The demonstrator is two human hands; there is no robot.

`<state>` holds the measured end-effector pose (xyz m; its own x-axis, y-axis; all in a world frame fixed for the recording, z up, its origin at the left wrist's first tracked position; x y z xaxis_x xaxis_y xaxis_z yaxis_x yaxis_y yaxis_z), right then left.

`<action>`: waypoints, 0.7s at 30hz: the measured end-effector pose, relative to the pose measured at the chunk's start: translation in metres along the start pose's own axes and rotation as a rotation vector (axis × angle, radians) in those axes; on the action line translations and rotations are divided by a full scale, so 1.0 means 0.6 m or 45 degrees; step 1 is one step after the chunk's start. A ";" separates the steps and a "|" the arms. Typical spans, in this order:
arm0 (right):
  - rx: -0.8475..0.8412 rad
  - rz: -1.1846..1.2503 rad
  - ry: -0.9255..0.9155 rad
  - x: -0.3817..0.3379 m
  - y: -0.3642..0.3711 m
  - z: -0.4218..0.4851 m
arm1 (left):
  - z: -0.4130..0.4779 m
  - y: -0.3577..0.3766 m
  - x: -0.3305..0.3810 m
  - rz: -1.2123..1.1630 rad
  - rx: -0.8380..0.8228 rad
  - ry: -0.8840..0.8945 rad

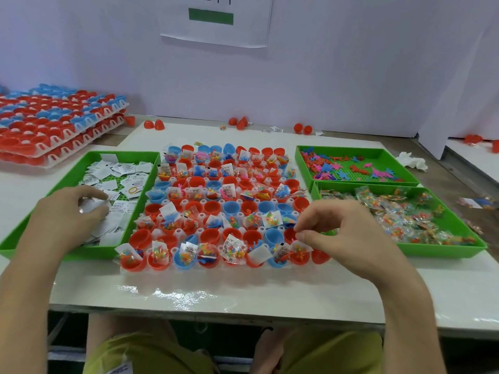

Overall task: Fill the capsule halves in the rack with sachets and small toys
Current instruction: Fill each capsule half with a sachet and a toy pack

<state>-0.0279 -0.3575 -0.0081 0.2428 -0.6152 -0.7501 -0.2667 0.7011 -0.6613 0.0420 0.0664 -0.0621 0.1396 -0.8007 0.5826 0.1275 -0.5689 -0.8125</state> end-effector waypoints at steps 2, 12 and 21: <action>-0.007 -0.032 -0.009 0.001 0.001 -0.001 | 0.002 0.002 -0.002 -0.014 -0.020 -0.005; 0.670 -0.024 0.143 0.072 -0.083 -0.034 | 0.013 0.002 -0.032 -0.145 0.044 -0.059; 0.573 -0.137 0.559 0.123 -0.060 -0.027 | 0.019 -0.004 -0.065 -0.167 0.095 -0.096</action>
<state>-0.0156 -0.4337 -0.0397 -0.1838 -0.7143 -0.6753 0.1794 0.6510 -0.7375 0.0475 0.1012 -0.0824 0.1898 -0.7027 0.6857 0.2216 -0.6497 -0.7272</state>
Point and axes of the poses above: each hand's wrist, its own z-axis towards the middle knuckle, its own y-axis out of the palm, x = y × z, the point moved 7 cm from there along z, towards the middle knuckle, and after that the axes turned 15 degrees about -x, right-handed, at the moved point
